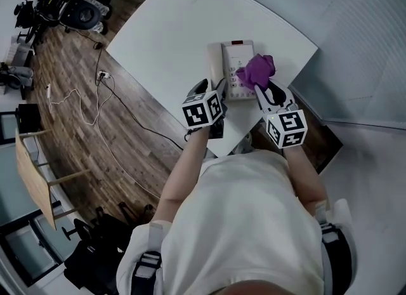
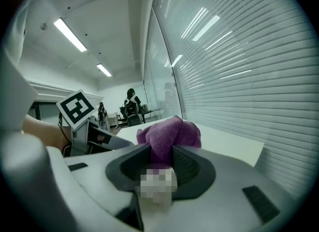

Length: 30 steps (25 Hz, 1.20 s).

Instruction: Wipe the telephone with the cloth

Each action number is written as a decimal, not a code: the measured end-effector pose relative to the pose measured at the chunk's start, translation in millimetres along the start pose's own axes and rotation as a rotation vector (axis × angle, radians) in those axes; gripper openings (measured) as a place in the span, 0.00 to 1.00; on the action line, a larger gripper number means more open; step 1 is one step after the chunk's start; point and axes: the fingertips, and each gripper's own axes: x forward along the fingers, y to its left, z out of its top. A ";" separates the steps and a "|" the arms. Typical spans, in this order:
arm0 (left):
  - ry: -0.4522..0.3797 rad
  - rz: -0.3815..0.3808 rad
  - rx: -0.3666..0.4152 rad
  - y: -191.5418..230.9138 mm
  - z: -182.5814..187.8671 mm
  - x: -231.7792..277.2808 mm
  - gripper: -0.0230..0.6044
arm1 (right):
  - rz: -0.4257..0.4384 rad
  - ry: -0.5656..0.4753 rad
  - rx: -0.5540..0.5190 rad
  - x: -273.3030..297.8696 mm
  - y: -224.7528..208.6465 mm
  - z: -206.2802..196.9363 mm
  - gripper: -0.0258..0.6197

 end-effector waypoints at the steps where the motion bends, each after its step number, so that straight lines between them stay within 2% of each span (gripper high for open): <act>1: 0.000 0.005 0.000 1.1 0.3 2.6 0.46 | -0.003 -0.006 0.002 0.5 0.9 -0.6 0.24; 6: 0.011 0.026 0.007 -3.8 21.5 22.4 0.46 | 0.000 -0.009 0.027 9.2 -6.2 14.3 0.24; 13: 0.044 0.087 0.009 11.1 27.2 51.2 0.46 | -0.006 0.002 0.042 27.7 -15.9 16.5 0.24; 23: 0.052 0.147 0.039 10.8 31.2 59.5 0.46 | -0.009 0.010 0.050 34.2 -21.3 18.5 0.24; 27: 0.037 0.178 0.060 8.8 30.7 60.5 0.40 | 0.004 0.014 0.042 36.3 -18.9 16.4 0.24; 30: 0.033 0.173 0.049 6.6 32.9 61.0 0.40 | 0.007 0.012 0.037 35.7 -20.8 20.6 0.24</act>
